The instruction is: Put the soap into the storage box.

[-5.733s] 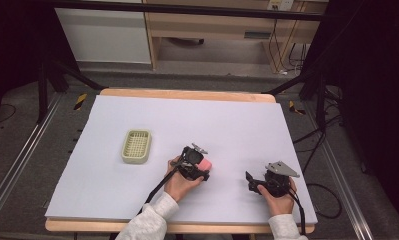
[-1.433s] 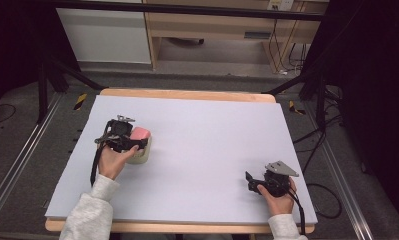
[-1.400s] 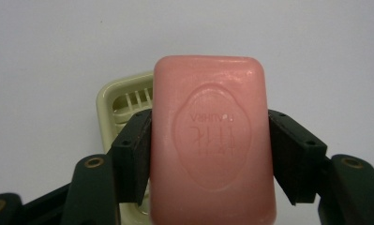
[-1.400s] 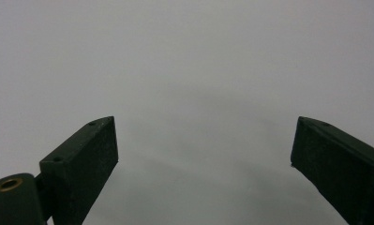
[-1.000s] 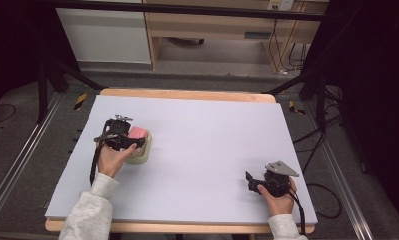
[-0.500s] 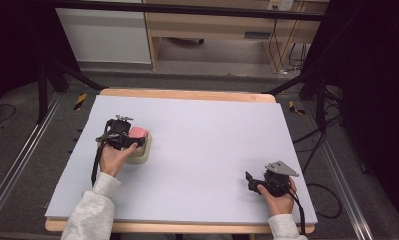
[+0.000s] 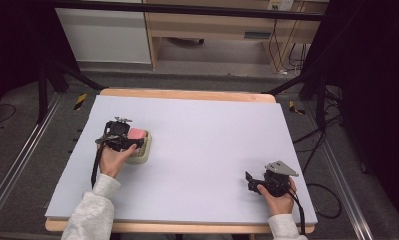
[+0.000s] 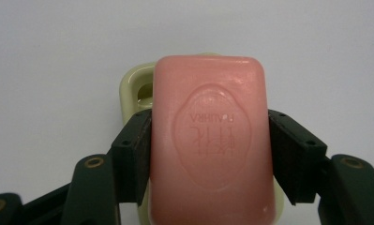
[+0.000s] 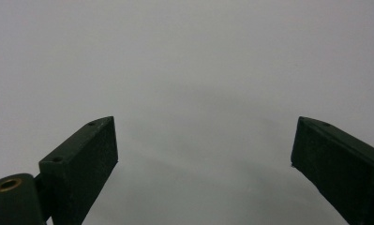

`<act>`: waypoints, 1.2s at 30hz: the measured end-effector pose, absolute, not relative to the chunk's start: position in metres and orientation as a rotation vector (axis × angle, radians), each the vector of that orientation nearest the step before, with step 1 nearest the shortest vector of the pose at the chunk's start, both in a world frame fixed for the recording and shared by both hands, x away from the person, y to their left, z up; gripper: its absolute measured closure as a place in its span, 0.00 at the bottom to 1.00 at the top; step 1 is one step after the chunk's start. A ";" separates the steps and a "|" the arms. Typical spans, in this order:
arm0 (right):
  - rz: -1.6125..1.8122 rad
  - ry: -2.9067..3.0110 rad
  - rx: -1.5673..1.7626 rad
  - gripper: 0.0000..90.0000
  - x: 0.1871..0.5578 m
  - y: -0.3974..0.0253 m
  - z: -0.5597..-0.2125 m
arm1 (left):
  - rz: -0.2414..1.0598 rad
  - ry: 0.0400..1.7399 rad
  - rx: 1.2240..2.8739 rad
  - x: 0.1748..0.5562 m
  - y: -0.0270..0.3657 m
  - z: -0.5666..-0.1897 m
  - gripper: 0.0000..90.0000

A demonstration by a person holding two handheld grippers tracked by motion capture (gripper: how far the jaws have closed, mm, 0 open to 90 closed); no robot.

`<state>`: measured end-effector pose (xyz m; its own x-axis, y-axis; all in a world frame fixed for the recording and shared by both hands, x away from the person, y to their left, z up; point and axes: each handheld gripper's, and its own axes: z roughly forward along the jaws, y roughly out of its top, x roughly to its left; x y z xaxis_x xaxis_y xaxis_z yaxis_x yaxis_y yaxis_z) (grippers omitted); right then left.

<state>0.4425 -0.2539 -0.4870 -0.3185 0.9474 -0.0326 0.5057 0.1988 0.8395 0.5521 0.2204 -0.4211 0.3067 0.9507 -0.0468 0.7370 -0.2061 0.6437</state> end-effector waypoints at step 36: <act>1.020 1.908 1.362 0.08 0.442 -0.254 -0.487 | 0.481 1.526 2.018 0.559 0.214 -0.440 0.41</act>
<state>0.4421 -0.2538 -0.4866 -0.3133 0.9494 -0.0228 0.5087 0.1880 0.8401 0.5588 0.2140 -0.4400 0.2880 0.9564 -0.0478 0.7560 -0.1964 0.6245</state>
